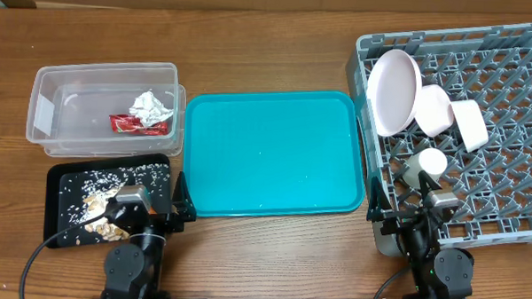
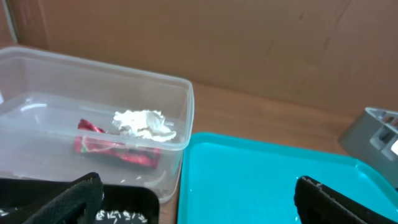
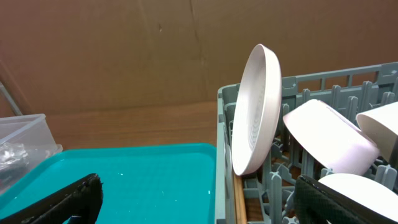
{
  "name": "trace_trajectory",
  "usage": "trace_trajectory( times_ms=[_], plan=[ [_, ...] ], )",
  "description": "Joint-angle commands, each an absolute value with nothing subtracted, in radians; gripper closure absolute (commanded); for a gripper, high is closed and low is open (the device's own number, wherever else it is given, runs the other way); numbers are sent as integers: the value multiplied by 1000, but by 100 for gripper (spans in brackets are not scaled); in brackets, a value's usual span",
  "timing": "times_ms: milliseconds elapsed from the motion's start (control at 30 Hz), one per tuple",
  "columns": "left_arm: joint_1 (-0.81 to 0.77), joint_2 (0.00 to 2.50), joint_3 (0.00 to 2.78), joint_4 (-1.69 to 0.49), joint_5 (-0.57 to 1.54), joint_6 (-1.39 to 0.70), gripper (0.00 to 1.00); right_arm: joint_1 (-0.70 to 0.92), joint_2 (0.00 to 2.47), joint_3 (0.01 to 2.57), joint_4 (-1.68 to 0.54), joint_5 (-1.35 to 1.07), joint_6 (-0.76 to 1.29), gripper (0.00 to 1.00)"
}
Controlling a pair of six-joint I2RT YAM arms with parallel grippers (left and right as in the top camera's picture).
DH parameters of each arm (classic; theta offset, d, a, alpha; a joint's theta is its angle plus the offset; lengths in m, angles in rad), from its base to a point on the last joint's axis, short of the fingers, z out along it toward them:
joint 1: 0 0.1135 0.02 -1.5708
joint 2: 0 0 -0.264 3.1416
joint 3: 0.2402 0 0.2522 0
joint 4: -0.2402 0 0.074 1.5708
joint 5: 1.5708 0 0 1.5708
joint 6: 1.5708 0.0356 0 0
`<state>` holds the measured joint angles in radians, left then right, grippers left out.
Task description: Sort waste into correct bins and load items into the dishwasher
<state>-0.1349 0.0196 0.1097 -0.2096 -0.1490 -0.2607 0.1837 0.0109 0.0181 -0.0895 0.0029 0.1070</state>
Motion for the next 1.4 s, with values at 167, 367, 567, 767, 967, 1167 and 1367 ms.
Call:
trace_trajectory(
  times_ms=[167,367,567,767,967,1167,1367],
  plan=[
    [-124,3,4,-65,-107,-292,0,180,3,8,-83,-2,104,0],
    [-124,4,5,-65,-107,-292,0,180,3,8,-83,-2,104,0],
    [-124,4,5,-65,-107,-292,0,180,3,8,-83,-2,104,0],
    [-124,4,5,-65,-107,-292,0,180,3,8,-83,-2,104,0],
    [-124,4,5,-65,-107,-292,0,180,3,8,-83,-2,104,0],
    [-124,4,5,-65,-107,-292,0,180,3,8,-83,-2,104,0],
    [-124,4,5,-65,-107,-292,0,180,3,8,-83,-2,104,0]
  ],
)
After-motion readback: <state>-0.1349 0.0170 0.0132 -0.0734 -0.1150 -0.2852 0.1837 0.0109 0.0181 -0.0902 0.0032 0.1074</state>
